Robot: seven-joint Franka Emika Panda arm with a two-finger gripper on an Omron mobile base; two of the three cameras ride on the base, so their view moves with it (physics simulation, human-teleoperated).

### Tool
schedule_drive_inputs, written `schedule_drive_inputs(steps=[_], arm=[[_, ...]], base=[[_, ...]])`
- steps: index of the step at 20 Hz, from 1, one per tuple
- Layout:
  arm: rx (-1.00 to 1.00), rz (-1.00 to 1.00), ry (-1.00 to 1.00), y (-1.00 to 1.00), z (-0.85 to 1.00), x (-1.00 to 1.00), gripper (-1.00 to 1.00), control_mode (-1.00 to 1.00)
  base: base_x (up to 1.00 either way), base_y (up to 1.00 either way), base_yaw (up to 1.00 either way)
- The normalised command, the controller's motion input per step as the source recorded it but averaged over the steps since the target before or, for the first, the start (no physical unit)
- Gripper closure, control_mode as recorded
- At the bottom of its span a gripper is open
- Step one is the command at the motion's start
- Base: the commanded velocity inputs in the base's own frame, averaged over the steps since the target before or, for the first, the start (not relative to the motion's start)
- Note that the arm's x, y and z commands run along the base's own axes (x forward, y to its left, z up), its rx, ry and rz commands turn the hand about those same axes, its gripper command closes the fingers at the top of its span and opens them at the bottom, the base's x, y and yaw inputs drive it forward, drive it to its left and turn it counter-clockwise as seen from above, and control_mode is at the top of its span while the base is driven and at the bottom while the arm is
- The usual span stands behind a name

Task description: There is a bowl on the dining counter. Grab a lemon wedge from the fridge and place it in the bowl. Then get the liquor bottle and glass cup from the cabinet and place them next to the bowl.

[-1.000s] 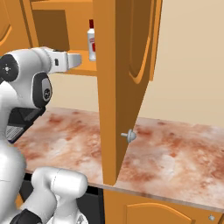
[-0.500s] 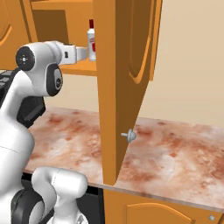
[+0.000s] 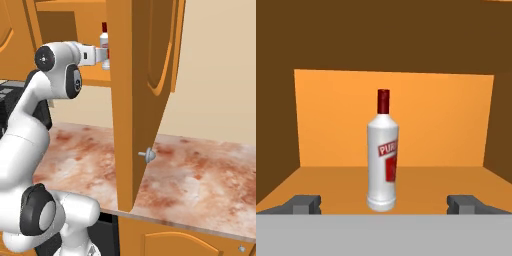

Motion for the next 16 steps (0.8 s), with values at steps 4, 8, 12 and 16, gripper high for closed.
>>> schedule_drive_inputs(steps=[4,8,12,16], arm=[[0.00,0.00,0.00,0.00,0.00,0.54,-1.00,-1.00],[0.00,0.00,0.01,0.00,0.00,0.36,-1.00,-1.00],[0.00,0.00,0.00,0.00,0.00,0.31,-1.00,-1.00],[0.00,0.00,0.01,0.00,0.00,0.27,-1.00,-1.00]], base=[[0.00,0.00,0.00],[0.00,0.00,0.00],[0.00,0.00,0.00],[0.00,0.00,0.00]])
